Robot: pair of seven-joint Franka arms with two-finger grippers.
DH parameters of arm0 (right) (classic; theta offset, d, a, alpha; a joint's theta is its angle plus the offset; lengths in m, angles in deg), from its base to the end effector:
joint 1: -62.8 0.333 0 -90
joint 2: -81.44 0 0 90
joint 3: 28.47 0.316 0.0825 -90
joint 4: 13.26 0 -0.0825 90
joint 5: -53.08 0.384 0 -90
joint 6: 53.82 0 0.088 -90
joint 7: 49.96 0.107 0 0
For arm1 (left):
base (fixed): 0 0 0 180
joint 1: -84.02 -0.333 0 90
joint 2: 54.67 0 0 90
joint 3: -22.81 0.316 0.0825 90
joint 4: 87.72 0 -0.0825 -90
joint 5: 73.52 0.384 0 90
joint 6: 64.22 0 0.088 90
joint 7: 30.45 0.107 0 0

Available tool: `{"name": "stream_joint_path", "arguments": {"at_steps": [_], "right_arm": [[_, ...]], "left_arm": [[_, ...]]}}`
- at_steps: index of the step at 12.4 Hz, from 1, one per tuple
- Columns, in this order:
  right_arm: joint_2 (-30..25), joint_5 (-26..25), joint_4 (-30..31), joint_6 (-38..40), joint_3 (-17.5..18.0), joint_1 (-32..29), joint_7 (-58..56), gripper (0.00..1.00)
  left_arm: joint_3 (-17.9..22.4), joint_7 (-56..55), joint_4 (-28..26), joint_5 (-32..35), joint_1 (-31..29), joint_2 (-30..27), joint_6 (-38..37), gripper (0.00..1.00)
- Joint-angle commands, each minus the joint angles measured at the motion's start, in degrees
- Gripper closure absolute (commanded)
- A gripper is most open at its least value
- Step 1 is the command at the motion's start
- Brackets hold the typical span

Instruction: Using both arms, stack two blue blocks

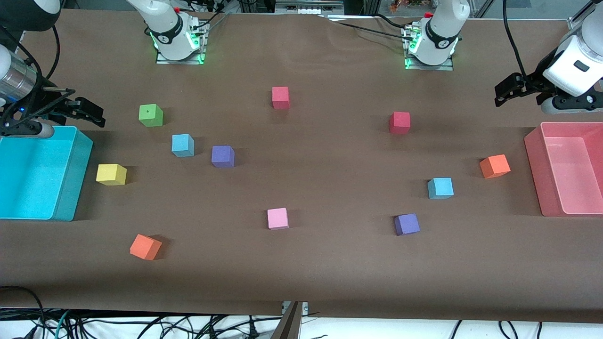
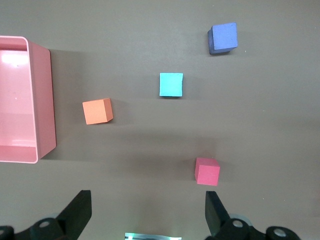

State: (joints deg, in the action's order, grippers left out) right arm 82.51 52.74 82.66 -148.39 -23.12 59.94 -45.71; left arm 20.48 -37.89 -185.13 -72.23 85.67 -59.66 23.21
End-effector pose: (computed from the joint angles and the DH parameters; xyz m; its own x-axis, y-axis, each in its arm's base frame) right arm 0.5625 0.0234 0.5720 0.9987 -0.0302 -0.0417 -0.0299 -0.9995 0.0073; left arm 0.5191 -0.0345 0.6069 0.9946 0.0620 -0.0829 0.0591 -0.9976 -0.0371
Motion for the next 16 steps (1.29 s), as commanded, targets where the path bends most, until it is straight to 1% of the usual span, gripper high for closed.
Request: {"name": "stream_joint_path", "arguments": {"at_steps": [1, 8, 12, 16], "right_arm": [[-0.46, -0.09, -0.47, 0.52, 0.02, 0.05, 0.76, 0.0], [-0.11, -0.09, -0.74, 0.87, 0.28, 0.14, 0.59, 0.0], [0.07, 0.17, -0.91, 5.95, 0.28, 0.31, 0.67, 0.0], [1.11, -0.09, -1.0, 6.67, 0.28, 0.31, 0.23, 0.0]], "left_arm": [[-0.13, -0.04, 1.43, 1.18, -0.24, 0.16, -1.39, 0.0], [0.04, -0.21, 1.43, 0.47, -0.24, -0.19, -2.44, 0.0], [0.22, -0.48, 1.51, 0.47, -0.16, -0.37, -2.97, 0.0], [0.22, -0.48, 1.6, 0.47, -0.16, -0.46, -3.14, 0.0]]}}
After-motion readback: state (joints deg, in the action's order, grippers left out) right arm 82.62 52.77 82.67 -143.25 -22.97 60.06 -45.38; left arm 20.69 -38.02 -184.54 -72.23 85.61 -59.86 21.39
